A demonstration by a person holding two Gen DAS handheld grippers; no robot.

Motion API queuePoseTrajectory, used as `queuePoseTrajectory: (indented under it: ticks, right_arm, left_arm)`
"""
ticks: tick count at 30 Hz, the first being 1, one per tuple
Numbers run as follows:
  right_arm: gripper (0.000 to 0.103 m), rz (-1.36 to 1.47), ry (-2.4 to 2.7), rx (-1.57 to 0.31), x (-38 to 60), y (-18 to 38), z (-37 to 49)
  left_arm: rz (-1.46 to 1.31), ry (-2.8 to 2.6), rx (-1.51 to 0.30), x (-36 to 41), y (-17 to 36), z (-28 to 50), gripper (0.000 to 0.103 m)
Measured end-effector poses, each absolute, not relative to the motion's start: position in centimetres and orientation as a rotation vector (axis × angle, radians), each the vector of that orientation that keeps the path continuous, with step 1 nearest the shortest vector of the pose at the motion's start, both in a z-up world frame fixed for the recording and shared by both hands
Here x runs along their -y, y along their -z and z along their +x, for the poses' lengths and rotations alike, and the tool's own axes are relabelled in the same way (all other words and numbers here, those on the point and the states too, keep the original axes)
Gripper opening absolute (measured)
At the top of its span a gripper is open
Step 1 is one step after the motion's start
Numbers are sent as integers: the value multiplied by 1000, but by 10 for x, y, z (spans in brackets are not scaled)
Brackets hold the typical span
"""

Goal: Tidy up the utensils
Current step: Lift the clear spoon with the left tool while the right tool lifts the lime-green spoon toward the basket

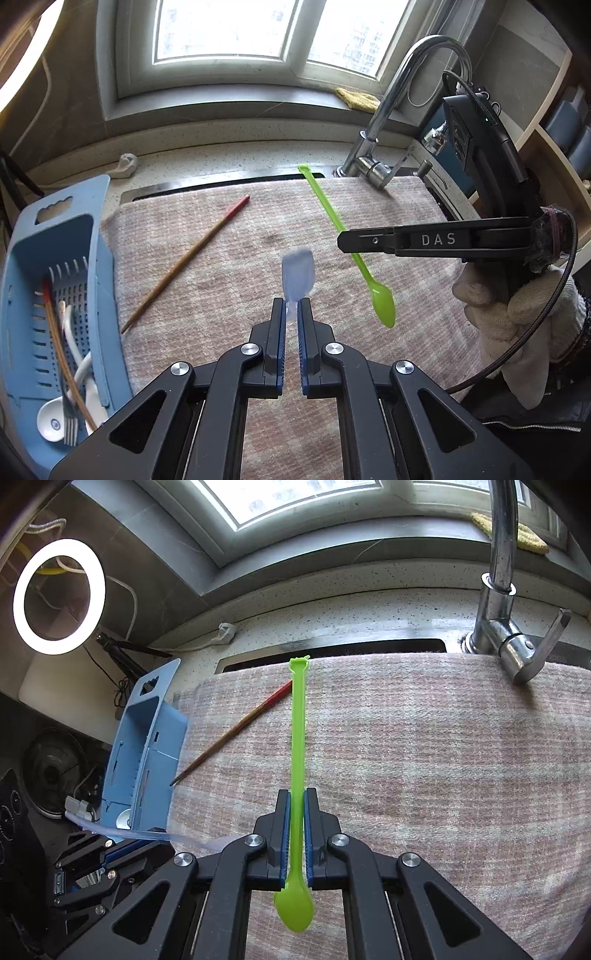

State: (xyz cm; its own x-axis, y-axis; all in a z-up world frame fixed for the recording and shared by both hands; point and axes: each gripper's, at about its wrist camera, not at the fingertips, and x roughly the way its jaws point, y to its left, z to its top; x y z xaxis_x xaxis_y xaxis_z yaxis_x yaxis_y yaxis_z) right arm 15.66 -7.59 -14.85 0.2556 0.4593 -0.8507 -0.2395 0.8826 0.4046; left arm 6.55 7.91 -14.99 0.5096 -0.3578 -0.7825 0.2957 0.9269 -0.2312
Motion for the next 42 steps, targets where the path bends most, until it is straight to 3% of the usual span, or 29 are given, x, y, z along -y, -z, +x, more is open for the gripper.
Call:
queuePoseTrajectory:
  ticks: [11, 21, 27, 32, 42]
  right_arm:
    - [6, 161, -567, -1195, 40, 129, 148]
    - [6, 122, -726, -1173, -38, 106, 135]
    - [6, 111, -681, -1185, -24, 114, 132]
    - [6, 168, -578, -1224, 21, 133, 137]
    - [6, 270, -434, -1246, 92, 156, 140]
  left_arm:
    - [-88, 334, -853, -107, 111, 45, 4]
    - [-150, 183, -801, -177, 94, 14, 4]
    - [-130, 228, -852, -161, 111, 26, 4]
    - [-55, 263, -957, -136, 138, 56, 18]
    - [84, 294, -1139, -95, 188, 124, 19]
